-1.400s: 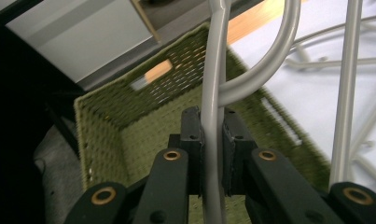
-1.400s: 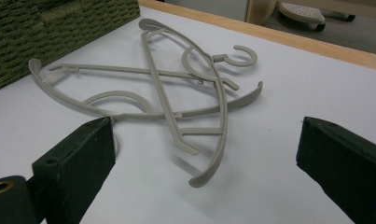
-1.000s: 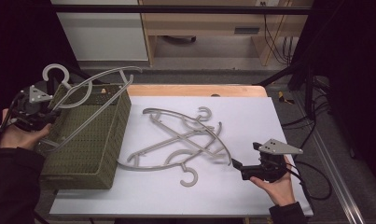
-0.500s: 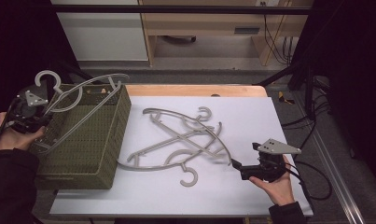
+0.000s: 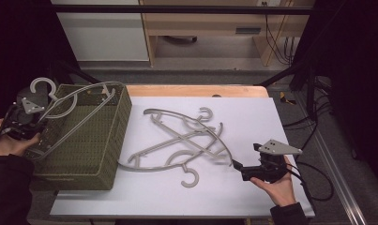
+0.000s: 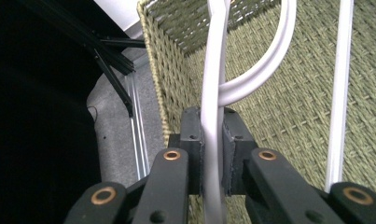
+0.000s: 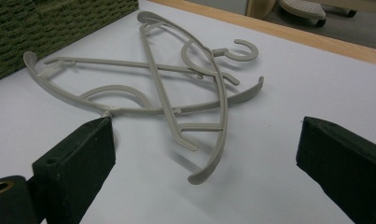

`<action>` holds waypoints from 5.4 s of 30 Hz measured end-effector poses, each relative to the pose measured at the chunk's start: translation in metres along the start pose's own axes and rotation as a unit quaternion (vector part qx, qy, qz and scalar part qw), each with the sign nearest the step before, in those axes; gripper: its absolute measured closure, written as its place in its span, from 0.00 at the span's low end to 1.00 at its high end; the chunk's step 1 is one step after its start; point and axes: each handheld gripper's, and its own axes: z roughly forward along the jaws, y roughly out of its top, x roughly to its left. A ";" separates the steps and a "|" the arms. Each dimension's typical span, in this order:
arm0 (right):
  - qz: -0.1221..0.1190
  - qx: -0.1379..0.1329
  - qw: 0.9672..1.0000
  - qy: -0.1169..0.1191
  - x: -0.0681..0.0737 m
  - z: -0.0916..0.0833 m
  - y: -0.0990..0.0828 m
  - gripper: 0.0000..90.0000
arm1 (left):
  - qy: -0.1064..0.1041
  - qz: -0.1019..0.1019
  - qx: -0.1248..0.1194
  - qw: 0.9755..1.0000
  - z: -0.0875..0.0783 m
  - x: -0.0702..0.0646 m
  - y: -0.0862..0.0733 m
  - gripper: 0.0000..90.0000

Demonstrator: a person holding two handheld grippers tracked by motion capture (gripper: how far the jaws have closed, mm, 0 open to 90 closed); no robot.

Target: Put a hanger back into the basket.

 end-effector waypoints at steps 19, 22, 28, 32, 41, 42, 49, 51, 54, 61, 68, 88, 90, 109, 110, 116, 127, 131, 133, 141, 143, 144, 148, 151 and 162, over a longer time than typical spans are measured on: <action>-0.001 0.000 1.000 -0.003 0.000 0.000 0.001 0.06 | -0.025 -0.014 0.063 0.998 0.036 -0.025 -0.015 0.90; -0.003 0.001 1.000 -0.004 -0.001 0.001 0.001 0.06 | -0.037 -0.015 0.076 0.996 0.040 -0.030 -0.013 0.89; 0.001 -0.004 1.000 -0.003 -0.002 0.001 0.003 0.07 | -0.053 -0.028 0.073 0.996 0.036 -0.030 -0.018 0.75; 0.001 -0.010 1.000 -0.005 -0.002 0.002 0.005 0.07 | -0.077 -0.053 0.016 0.995 0.016 -0.027 -0.017 0.65; -0.004 -0.022 1.000 -0.002 0.000 0.004 0.017 0.08 | -0.163 -0.076 -0.136 0.974 -0.032 -0.055 -0.006 0.41; -0.003 -0.023 1.000 -0.001 0.000 0.005 0.018 0.08 | -0.175 -0.076 -0.151 0.970 -0.037 -0.061 -0.003 0.39; 0.000 -0.025 1.000 0.006 0.000 0.010 0.027 0.09 | -0.237 -0.063 -0.212 0.946 -0.060 -0.099 0.008 0.25; 0.002 -0.024 1.000 0.010 0.000 0.012 0.030 0.09 | -0.255 -0.060 -0.224 0.939 -0.063 -0.111 0.011 0.23; 0.003 -0.022 1.000 0.014 0.000 0.015 0.033 0.10 | -0.282 -0.045 -0.228 0.931 -0.064 -0.133 0.016 0.20; -0.007 -0.017 1.000 0.009 -0.001 0.024 0.040 0.12 | -0.317 -0.034 -0.234 0.918 -0.061 -0.167 0.022 0.17; -0.020 -0.001 1.000 0.010 -0.001 0.037 0.047 0.13 | -0.340 -0.017 -0.230 0.912 -0.058 -0.198 0.024 0.16; -0.062 0.106 0.992 0.009 -0.010 0.102 0.074 0.26 | -0.352 0.001 -0.227 0.908 -0.054 -0.216 0.023 0.14; -0.064 0.119 0.991 0.008 -0.013 0.110 0.074 0.29 | -0.352 0.004 -0.225 0.909 -0.054 -0.217 0.023 0.14; -0.073 0.223 0.972 0.003 -0.033 0.183 0.060 0.56 | -0.350 0.006 -0.220 0.911 -0.050 -0.216 0.022 0.15; -0.073 0.227 0.971 0.002 -0.034 0.184 0.059 0.58 | -0.350 0.006 -0.220 0.911 -0.050 -0.216 0.022 0.15; -0.074 0.244 0.967 0.006 -0.039 0.193 0.055 0.67 | -0.350 0.009 -0.218 0.911 -0.049 -0.217 0.022 0.16; -0.065 0.260 0.963 0.023 -0.040 0.203 0.050 0.84 | -0.349 0.010 -0.218 0.911 -0.049 -0.217 0.022 0.16; -0.058 0.262 0.963 0.026 -0.041 0.205 0.049 0.88 | -0.349 0.009 -0.217 0.912 -0.049 -0.217 0.022 0.17; -0.055 0.262 0.963 0.026 -0.042 0.205 0.049 0.89 | -0.349 0.010 -0.217 0.912 -0.049 -0.217 0.022 0.17; -0.048 0.260 0.964 0.025 -0.042 0.203 0.051 0.91 | -0.349 0.010 -0.218 0.912 -0.049 -0.217 0.022 0.17; -0.043 0.250 0.967 0.027 -0.041 0.201 0.053 0.91 | -0.348 0.011 -0.218 0.912 -0.049 -0.217 0.022 0.17; -0.044 0.248 0.967 0.027 -0.041 0.200 0.054 0.91 | -0.348 0.011 -0.218 0.912 -0.049 -0.217 0.022 0.17; -0.038 0.240 0.969 0.029 -0.040 0.196 0.056 0.92 | -0.346 0.011 -0.218 0.912 -0.049 -0.217 0.022 0.17; -0.037 0.235 0.971 0.032 -0.040 0.191 0.059 0.92 | -0.346 0.010 -0.219 0.912 -0.050 -0.216 0.022 0.17; -0.052 0.216 0.974 0.052 -0.035 0.163 0.071 0.92 | -0.343 0.008 -0.223 0.912 -0.053 -0.212 0.022 0.17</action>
